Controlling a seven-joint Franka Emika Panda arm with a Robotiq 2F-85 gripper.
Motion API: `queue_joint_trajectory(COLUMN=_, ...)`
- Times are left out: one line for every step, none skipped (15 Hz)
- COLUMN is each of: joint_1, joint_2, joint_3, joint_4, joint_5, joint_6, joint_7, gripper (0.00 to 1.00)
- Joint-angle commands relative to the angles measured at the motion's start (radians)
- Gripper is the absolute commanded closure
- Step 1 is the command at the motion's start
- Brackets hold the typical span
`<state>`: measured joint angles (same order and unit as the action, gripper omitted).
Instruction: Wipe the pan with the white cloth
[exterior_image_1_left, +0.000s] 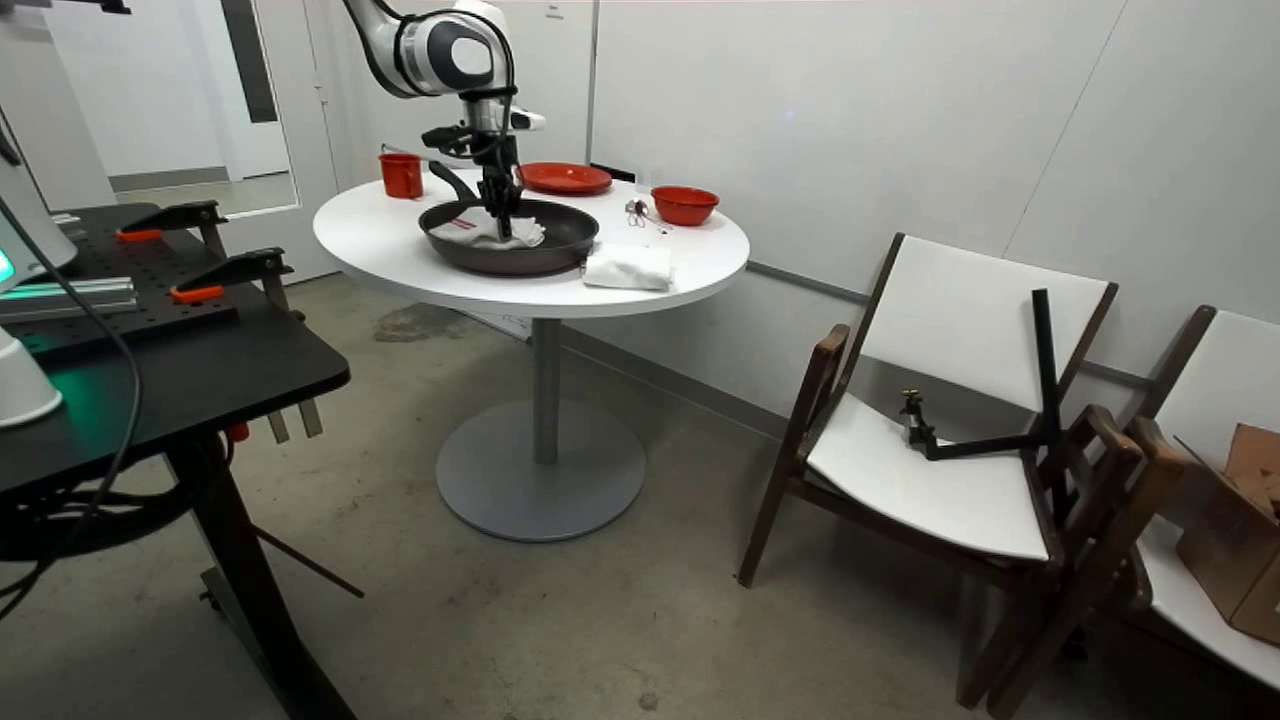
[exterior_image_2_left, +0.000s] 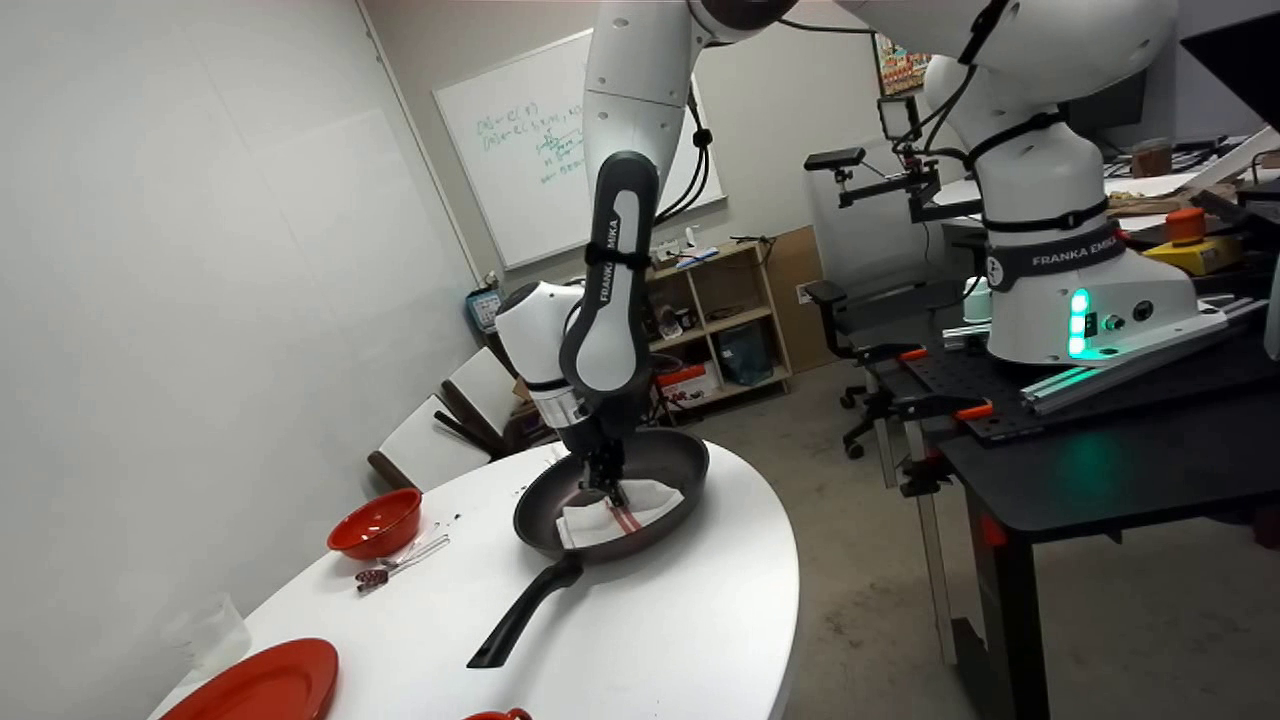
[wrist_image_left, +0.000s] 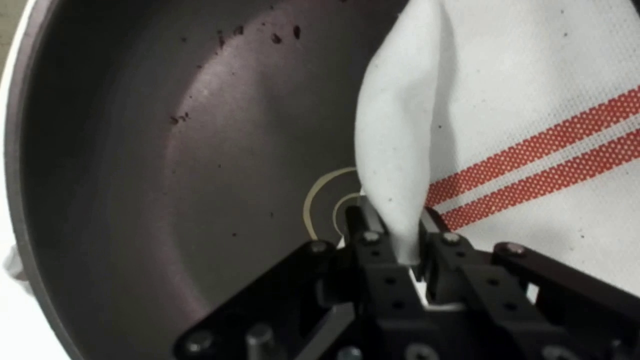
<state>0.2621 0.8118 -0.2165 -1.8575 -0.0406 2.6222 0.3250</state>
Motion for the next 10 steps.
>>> queue_joint_trajectory(joint_1=-0.034, joint_2=0.061, joint_3=0.037, joint_4=0.104, joint_5=-0.022, joint_6=-0.088, joint_7=-0.007, gripper=0.95)
queue_joint_trajectory(joint_1=-0.038, joint_2=0.068, joint_3=0.044, joint_4=0.119, joint_5=-0.024, joint_6=-0.098, joint_7=-0.008, gripper=0.95)
queue_joint_trajectory(joint_1=-0.041, joint_2=0.07, joint_3=0.049, joint_4=0.129, joint_5=-0.027, joint_6=-0.107, joint_7=-0.009, gripper=0.95)
queue_joint_trajectory(joint_1=-0.038, joint_2=0.067, joint_3=0.053, joint_4=0.131, joint_5=-0.032, joint_6=-0.108, joint_7=-0.009, gripper=0.95)
queue_joint_trajectory(joint_1=-0.033, joint_2=0.063, joint_3=0.054, joint_4=0.131, joint_5=-0.039, joint_6=-0.105, joint_7=-0.006, gripper=0.95)
queue_joint_trajectory(joint_1=-0.027, joint_2=0.058, joint_3=0.056, joint_4=0.128, joint_5=-0.048, joint_6=-0.096, joint_7=-0.005, gripper=0.95)
queue_joint_trajectory(joint_1=-0.022, joint_2=0.053, joint_3=0.059, joint_4=0.124, joint_5=-0.057, joint_6=-0.089, joint_7=-0.005, gripper=0.96)
queue_joint_trajectory(joint_1=-0.017, joint_2=0.047, joint_3=0.062, joint_4=0.12, joint_5=-0.066, joint_6=-0.082, joint_7=-0.005, gripper=0.96)
queue_joint_trajectory(joint_1=-0.014, joint_2=0.044, joint_3=0.065, joint_4=0.116, joint_5=-0.074, joint_6=-0.077, joint_7=-0.006, gripper=0.96)
queue_joint_trajectory(joint_1=-0.014, joint_2=0.046, joint_3=0.068, joint_4=0.119, joint_5=-0.079, joint_6=-0.077, joint_7=-0.007, gripper=0.95)
